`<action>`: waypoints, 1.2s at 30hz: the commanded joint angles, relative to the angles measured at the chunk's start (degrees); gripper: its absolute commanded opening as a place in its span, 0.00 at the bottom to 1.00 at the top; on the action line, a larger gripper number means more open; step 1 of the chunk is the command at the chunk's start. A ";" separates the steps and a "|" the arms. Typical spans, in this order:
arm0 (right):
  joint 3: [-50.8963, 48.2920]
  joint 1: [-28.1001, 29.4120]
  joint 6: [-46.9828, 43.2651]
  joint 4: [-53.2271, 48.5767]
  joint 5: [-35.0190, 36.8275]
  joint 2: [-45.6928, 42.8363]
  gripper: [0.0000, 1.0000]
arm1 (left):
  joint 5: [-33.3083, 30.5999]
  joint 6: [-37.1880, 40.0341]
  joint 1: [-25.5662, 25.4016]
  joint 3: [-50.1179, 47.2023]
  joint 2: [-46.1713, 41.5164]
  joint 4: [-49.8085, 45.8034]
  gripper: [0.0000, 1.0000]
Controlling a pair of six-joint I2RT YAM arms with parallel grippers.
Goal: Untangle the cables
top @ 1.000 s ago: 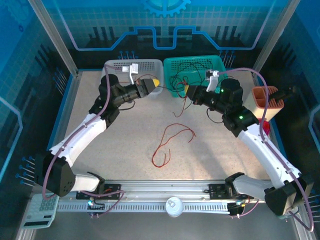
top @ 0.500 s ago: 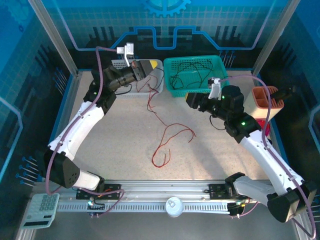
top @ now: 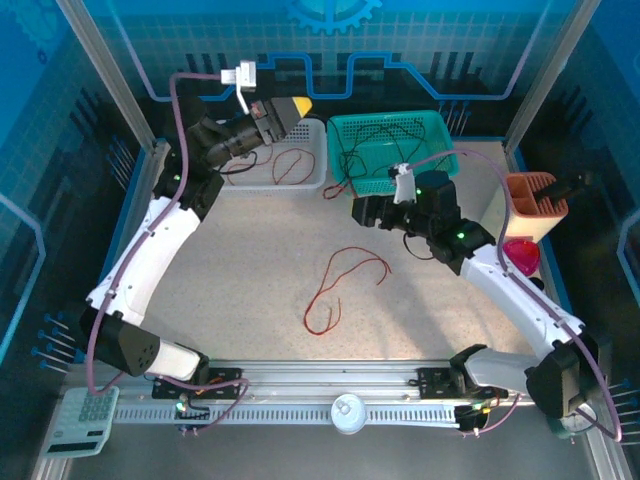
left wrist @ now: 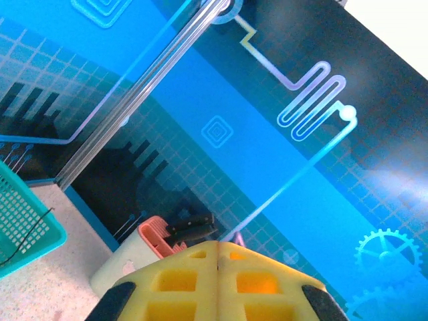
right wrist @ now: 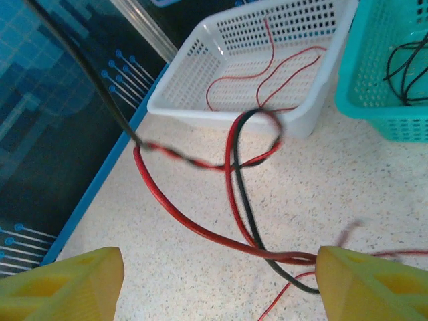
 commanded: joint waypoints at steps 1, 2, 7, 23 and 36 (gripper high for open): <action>-1.07 0.38 -1.47 2.42 0.44 0.30 0.78 | 1.18 -1.75 0.09 3.54 0.39 1.60 0.00; -1.27 0.09 -1.38 2.57 0.76 0.24 0.78 | 1.23 -1.85 0.13 4.18 0.56 1.51 0.00; -3.43 -4.01 2.58 4.32 0.27 -1.47 0.81 | 1.20 -1.85 0.08 6.98 1.35 1.02 0.00; -7.32 -6.12 -1.43 7.07 -6.75 2.45 0.85 | 0.14 0.18 0.09 12.41 2.42 -2.18 0.00; -13.00 -11.91 23.19 29.89 -11.99 7.31 0.89 | -0.47 -2.56 -0.43 13.58 1.81 1.25 0.00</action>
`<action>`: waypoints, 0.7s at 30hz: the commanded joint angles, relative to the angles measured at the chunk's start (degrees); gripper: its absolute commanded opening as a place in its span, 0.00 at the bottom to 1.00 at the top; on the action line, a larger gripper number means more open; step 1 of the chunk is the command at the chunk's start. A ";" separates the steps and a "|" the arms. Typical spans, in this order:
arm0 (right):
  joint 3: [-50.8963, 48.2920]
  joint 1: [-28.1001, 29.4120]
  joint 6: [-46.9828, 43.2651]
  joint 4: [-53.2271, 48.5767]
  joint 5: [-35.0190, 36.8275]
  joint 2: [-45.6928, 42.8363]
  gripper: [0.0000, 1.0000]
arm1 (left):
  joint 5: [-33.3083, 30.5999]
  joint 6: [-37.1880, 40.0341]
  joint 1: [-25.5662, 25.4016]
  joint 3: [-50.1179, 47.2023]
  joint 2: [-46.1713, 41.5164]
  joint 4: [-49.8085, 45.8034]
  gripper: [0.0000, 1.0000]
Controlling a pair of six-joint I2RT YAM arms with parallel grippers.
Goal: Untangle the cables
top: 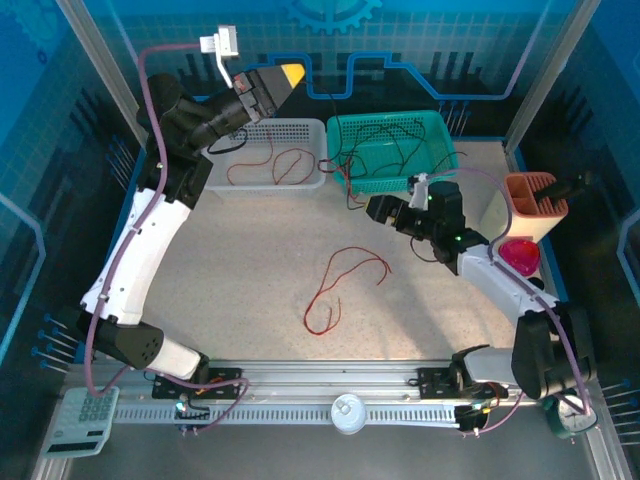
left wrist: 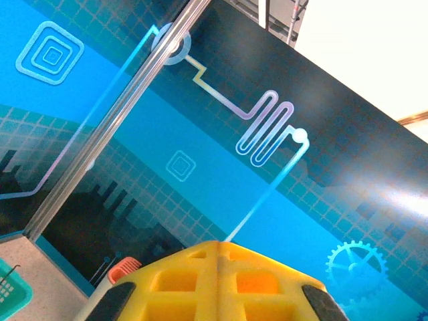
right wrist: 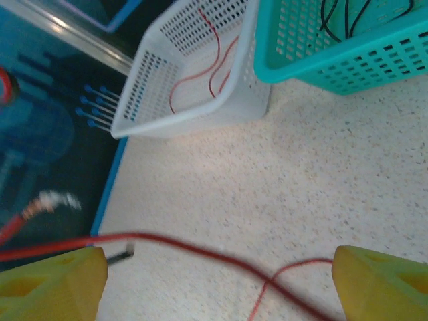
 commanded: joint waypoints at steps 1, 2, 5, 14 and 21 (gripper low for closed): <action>-0.88 -1.05 11.20 14.27 -3.86 2.23 0.89 | -0.46 -1.27 -0.48 0.42 -0.55 3.40 0.00; -1.14 -1.07 13.18 16.90 -4.18 3.09 0.89 | -0.62 -1.21 -0.57 0.28 -0.64 3.44 0.00; -1.75 -1.10 19.78 24.94 -4.41 6.22 0.89 | -0.92 -1.12 -0.71 0.07 -0.86 3.62 0.00; -6.51 1.89 32.64 42.97 -2.06 14.89 0.89 | -1.80 1.28 -0.70 0.14 -1.82 1.87 0.00; -10.01 5.24 37.63 52.34 0.88 18.00 0.92 | -2.43 1.31 -0.74 -0.72 -2.42 2.84 0.00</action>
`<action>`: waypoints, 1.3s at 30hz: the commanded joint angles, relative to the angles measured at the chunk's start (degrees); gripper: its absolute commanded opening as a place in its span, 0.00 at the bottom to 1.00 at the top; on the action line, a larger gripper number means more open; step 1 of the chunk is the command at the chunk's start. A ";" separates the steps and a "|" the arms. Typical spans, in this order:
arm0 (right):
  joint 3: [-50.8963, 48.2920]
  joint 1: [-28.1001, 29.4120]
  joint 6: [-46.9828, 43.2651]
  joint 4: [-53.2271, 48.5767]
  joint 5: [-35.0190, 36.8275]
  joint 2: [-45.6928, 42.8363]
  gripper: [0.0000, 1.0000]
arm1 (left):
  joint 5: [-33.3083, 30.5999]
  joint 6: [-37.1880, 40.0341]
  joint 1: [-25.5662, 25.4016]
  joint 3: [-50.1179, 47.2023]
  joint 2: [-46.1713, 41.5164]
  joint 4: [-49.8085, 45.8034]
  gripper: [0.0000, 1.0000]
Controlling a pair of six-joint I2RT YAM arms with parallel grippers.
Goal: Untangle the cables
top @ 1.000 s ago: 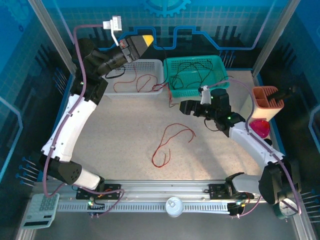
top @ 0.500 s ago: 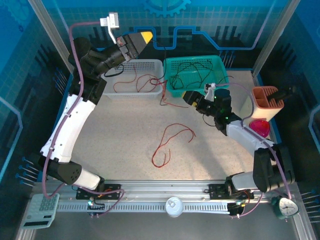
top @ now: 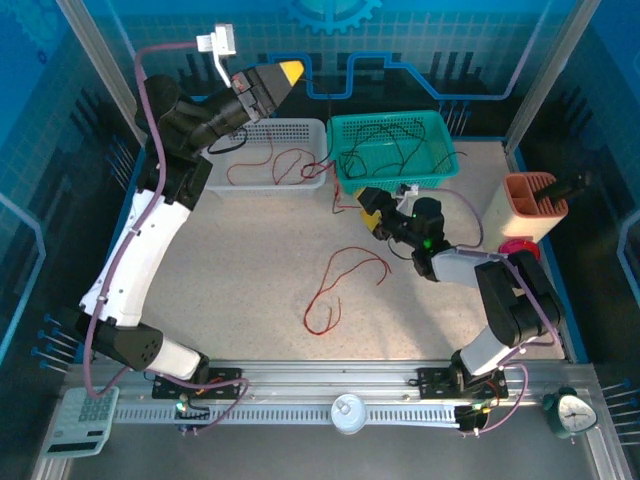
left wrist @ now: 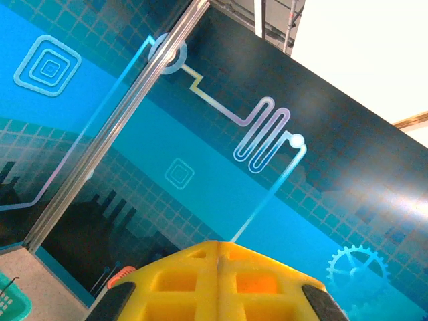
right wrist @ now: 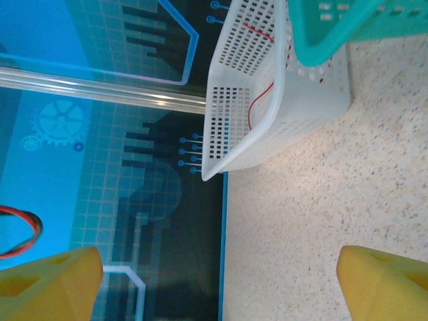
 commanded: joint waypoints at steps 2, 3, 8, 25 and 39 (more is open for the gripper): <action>0.35 1.64 3.61 8.26 2.33 1.37 0.91 | -0.90 -0.13 -0.36 -1.44 -2.06 3.05 0.00; 1.11 1.76 3.48 8.03 2.26 1.61 0.89 | -1.05 -0.39 -0.37 -1.78 -2.16 3.56 0.00; 3.87 1.54 3.17 6.91 4.58 3.64 0.84 | -1.21 -1.34 -0.36 -3.19 -2.50 5.12 0.00; 6.29 -2.35 1.83 2.95 4.90 4.17 0.00 | -3.65 4.66 1.60 -4.81 -4.13 -1.02 0.00; 1.66 -12.51 -21.96 -43.21 15.88 -29.72 0.00 | -11.90 7.65 14.83 -4.47 -1.87 -1.07 0.00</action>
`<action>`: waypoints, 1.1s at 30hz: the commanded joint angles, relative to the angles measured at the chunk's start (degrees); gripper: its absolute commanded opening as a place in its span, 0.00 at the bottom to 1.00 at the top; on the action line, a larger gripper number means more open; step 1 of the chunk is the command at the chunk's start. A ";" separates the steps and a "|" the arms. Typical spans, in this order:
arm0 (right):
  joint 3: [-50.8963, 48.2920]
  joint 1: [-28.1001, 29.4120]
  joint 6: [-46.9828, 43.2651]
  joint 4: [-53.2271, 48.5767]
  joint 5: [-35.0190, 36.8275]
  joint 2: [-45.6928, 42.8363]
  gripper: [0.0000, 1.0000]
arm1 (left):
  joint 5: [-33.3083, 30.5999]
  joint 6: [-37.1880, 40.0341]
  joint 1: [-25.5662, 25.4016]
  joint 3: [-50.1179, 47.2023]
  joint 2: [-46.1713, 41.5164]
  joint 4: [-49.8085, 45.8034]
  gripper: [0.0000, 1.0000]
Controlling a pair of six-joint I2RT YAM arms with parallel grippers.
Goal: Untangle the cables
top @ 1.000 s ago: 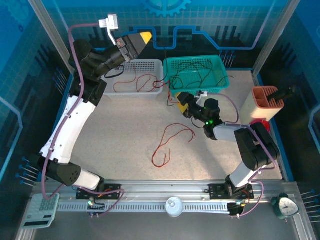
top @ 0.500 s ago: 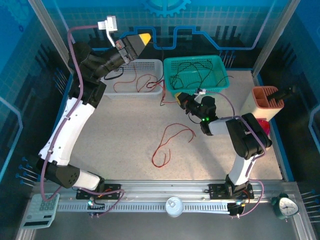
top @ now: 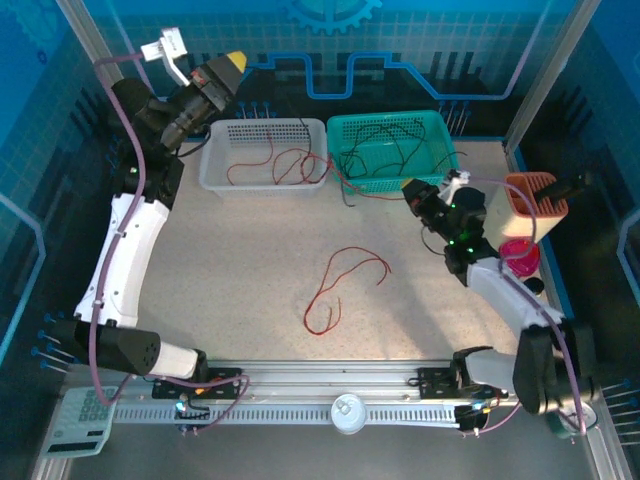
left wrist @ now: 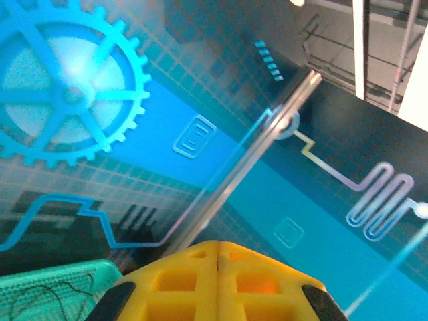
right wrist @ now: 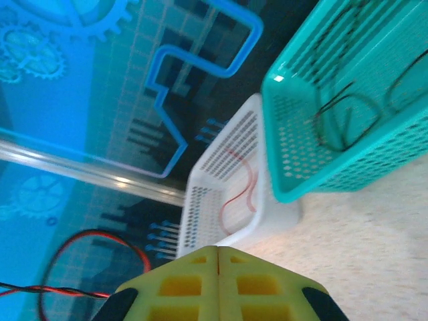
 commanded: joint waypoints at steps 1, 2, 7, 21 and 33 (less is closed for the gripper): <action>-0.83 -2.86 -8.82 -16.24 5.13 -6.55 0.00 | -3.22 1.93 1.99 2.71 1.48 1.28 0.00; -0.66 -3.51 -10.12 -18.81 5.90 -8.56 0.00 | -3.58 2.08 2.45 3.49 2.08 1.39 0.00; -0.79 -5.49 -14.86 -28.48 9.65 -15.63 0.00 | -5.54 2.97 4.81 7.20 5.20 0.67 0.00; -4.36 -15.66 -18.21 -39.63 12.00 -22.73 0.00 | -6.88 1.71 12.55 18.35 12.20 -2.13 0.00; -6.42 -21.55 -19.83 -46.08 14.60 -25.28 0.00 | -7.62 1.50 14.10 27.91 18.00 -5.02 0.00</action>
